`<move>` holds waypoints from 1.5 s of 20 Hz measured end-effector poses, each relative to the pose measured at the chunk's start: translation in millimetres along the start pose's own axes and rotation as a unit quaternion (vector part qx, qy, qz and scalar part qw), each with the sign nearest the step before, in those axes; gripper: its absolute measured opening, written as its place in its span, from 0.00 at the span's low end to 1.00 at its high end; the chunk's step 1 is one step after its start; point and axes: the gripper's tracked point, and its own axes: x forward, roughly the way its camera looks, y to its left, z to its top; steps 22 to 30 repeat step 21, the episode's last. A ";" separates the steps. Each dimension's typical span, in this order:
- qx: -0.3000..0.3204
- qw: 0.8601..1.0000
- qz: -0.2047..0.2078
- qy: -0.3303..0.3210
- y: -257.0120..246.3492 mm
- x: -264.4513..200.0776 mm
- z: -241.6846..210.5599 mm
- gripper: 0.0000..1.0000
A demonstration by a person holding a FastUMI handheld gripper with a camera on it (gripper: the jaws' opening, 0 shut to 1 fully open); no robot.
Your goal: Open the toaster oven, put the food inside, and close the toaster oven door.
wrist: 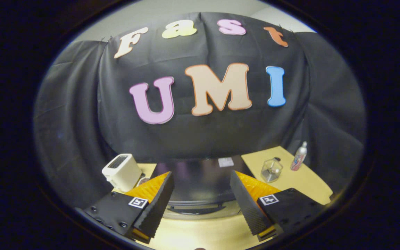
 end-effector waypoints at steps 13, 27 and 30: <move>0.012 0.993 0.008 -0.116 -11.7 -33.8 176.2 1.00; 0.027 0.992 -0.006 -0.122 -41.7 -37.9 181.3 1.00; 0.027 0.992 -0.006 -0.122 -41.7 -37.9 181.3 1.00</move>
